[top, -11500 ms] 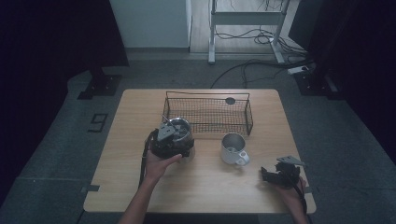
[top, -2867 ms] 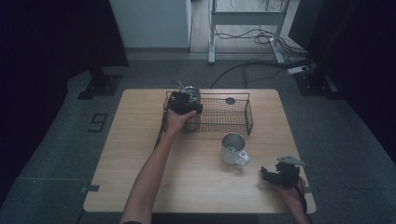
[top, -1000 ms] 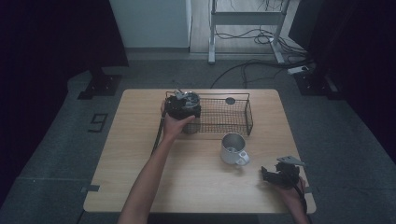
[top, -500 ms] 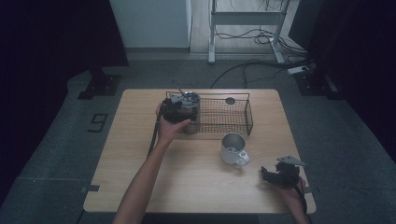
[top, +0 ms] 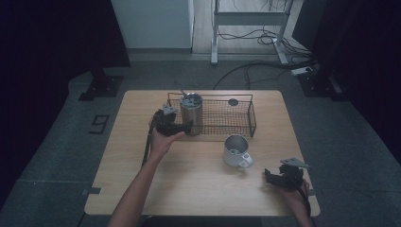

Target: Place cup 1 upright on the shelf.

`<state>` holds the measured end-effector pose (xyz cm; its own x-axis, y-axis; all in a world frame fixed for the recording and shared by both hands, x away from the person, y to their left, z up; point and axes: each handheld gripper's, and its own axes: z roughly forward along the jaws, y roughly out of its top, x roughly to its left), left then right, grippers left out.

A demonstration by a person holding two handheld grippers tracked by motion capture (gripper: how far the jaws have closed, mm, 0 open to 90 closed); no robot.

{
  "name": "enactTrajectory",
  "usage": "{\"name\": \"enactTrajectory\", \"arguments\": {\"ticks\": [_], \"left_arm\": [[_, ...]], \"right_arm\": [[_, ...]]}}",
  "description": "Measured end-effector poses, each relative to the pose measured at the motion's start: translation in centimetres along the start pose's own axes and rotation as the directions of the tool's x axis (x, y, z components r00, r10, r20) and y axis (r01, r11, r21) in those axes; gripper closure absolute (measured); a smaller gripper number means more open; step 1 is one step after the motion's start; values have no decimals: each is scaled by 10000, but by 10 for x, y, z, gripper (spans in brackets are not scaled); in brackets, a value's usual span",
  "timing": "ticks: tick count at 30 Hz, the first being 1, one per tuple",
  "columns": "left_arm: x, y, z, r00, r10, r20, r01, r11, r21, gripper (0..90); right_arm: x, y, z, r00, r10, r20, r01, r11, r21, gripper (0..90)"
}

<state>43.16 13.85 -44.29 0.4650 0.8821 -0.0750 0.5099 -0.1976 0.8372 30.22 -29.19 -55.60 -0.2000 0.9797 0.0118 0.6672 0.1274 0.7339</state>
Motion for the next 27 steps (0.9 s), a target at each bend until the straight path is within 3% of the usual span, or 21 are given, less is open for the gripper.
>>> {"name": "enactTrajectory", "arguments": {"ticks": [12, 23, 27], "left_arm": [[-7, -17, -51, 9986, 249, 474, -237, 9994, -256, 49], [-6, -50, -70, 9940, 284, 1054, -277, 9996, -76, 67], [-5, -64, -72, 9945, 237, 1023, -254, 9996, 155, 70]], "right_arm": [[0, 0, 0, 10000, 32, 15, -32, 10000, -2, 98], [0, 0, 0, 10000, 36, 28, -36, 10000, -2, 99], [0, 0, 0, 10000, 36, 33, -36, 10000, -2, 99]]}}
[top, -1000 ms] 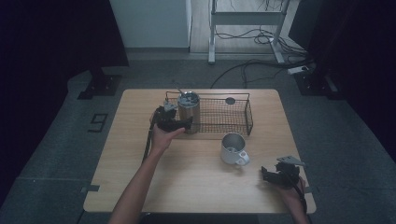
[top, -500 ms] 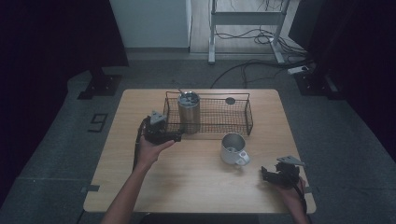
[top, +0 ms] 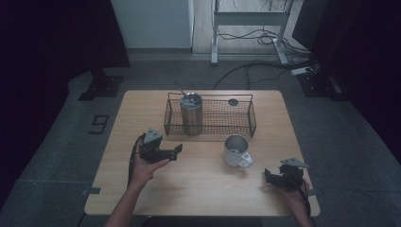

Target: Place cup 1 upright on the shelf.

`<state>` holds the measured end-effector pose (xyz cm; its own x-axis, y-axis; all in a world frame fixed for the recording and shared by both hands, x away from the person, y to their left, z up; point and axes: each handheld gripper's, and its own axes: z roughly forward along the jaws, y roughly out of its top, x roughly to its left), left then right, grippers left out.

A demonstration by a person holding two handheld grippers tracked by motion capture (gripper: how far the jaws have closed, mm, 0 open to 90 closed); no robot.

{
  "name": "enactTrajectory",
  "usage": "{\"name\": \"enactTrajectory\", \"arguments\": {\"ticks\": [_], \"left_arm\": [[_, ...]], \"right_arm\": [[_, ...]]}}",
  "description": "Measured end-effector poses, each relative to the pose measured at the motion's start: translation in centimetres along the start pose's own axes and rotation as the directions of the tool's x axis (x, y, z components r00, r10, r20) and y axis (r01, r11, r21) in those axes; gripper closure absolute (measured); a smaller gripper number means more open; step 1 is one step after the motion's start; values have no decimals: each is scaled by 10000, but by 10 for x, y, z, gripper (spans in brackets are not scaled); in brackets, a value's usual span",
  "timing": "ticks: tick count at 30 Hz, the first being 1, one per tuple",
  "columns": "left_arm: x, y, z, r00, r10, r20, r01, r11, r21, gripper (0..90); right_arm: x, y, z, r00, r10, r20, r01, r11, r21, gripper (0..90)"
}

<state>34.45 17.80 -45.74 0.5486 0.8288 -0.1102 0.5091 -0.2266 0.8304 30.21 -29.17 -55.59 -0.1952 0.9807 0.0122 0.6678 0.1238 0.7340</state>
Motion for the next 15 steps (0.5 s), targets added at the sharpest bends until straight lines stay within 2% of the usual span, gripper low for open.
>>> {"name": "enactTrajectory", "arguments": {"ticks": [3, 6, 9, 15], "left_arm": [[1, -13, 0, 9998, 18, -218, -16, 10000, 72, 87], [3, -26, 1, 9998, -187, -43, 188, 9994, 286, 97], [5, -36, 3, 9996, -280, -62, 282, 9987, 425, 98], [3, -50, 4, 9999, -170, 27, 168, 9977, 659, 104]], "right_arm": [[0, 0, 0, 10000, 1, 6, -1, 10000, 1, 100], [0, 0, 0, 10000, 2, 3, -2, 10000, 1, 100], [0, 0, 0, 10000, 7, 2, -7, 10000, -1, 100], [0, 0, 0, 10000, 4, 4, -4, 10000, -4, 100]]}}
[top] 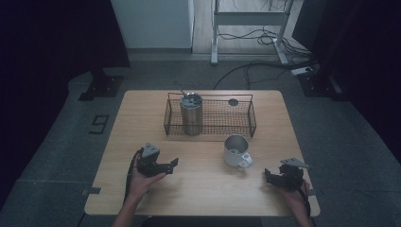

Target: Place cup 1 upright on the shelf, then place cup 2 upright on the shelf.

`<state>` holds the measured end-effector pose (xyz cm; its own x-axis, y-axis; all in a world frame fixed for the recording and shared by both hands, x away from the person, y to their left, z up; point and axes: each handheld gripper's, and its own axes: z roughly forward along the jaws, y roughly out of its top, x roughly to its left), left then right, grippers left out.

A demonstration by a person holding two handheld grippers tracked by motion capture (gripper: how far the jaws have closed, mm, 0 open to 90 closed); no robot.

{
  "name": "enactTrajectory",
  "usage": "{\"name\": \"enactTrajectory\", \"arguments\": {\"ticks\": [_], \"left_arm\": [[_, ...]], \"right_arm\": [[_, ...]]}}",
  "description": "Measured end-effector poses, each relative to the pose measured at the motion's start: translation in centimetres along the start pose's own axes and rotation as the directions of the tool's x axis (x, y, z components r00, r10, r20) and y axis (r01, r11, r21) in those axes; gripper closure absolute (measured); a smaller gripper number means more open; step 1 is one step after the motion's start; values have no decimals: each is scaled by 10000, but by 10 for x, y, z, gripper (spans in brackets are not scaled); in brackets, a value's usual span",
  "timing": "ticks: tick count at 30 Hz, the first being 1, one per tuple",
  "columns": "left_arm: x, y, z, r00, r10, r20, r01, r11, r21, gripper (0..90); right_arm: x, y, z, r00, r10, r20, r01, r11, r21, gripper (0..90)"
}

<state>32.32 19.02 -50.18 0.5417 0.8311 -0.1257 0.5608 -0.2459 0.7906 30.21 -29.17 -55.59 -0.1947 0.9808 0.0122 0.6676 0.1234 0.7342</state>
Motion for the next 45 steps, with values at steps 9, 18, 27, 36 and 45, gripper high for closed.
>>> {"name": "enactTrajectory", "arguments": {"ticks": [9, 18, 27, 36, 45], "left_arm": [[-3, -19, 9, 10000, 25, 13, -26, 9994, 348, 119], [-5, -20, 10, 10000, 19, -15, -18, 9995, 300, 133], [-7, -21, 12, 10000, -52, 28, 52, 9995, 302, 132], [-8, -22, 12, 9998, -92, 156, 87, 9995, 310, 132], [-11, -26, 16, 9996, -75, 281, 64, 9992, 406, 132]], "right_arm": [[0, 0, 0, 10000, 11, 29, -11, 10000, 10, 99], [0, 0, 0, 10000, 21, -3, -21, 10000, 8, 100], [0, 0, 0, 10000, 16, -7, -16, 10000, 5, 102], [0, -2, -4, 9999, 1, -129, -5, 9995, -326, 132], [9, 4, -20, 9977, 109, -667, -171, 9955, -932, 132]]}}
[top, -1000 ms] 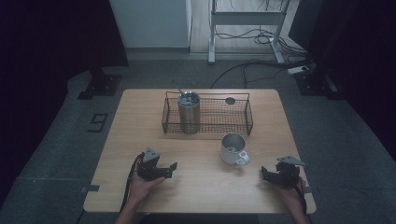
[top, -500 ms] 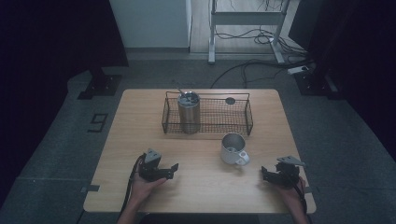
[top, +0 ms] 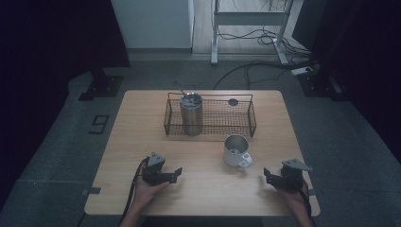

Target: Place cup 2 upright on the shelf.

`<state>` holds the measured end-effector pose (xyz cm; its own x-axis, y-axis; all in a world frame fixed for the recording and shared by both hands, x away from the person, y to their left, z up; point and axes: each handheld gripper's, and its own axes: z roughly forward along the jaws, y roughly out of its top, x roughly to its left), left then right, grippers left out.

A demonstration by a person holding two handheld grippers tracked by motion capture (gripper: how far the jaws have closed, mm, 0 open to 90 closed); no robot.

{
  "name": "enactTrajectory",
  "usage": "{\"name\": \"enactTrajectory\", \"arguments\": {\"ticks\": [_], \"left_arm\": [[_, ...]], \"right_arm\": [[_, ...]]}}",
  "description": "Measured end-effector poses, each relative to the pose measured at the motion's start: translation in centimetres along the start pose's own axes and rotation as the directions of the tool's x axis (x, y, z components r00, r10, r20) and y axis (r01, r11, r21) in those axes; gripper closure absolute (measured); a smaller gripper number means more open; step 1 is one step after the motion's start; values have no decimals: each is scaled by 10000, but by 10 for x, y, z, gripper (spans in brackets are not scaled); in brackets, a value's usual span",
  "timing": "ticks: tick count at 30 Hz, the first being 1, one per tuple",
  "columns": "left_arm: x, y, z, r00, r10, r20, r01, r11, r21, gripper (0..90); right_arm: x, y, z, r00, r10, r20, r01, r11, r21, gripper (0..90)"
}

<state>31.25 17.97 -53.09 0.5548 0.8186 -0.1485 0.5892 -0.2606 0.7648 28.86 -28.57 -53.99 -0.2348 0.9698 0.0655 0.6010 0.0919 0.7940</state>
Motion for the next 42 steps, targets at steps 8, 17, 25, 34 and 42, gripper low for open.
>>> {"name": "enactTrajectory", "arguments": {"ticks": [8, 17, 25, 34, 42], "left_arm": [[2, 0, -1, 10000, -11, 79, 11, 10000, -27, 134], [3, -1, -1, 9999, -113, 106, 112, 9998, 133, 134], [4, -2, -2, 9997, -225, 82, 224, 9997, 121, 134], [7, -4, -2, 9996, -270, 39, 269, 9995, 145, 136], [8, -5, -1, 9993, -382, -18, 382, 9991, 182, 140]], "right_arm": [[18, 12, -13, 9974, -293, -666, 253, 9979, -593, 132], [38, 26, -25, 9886, -698, -1336, 528, 9905, -1270, 129], [52, 36, -26, 9822, -986, -1596, 783, 9886, -1288, 127], [57, 43, -20, 9792, -995, -1769, 783, 9893, -1233, 127], [66, 54, -14, 9748, -1215, -1869, 984, 9868, -1283, 126]]}}
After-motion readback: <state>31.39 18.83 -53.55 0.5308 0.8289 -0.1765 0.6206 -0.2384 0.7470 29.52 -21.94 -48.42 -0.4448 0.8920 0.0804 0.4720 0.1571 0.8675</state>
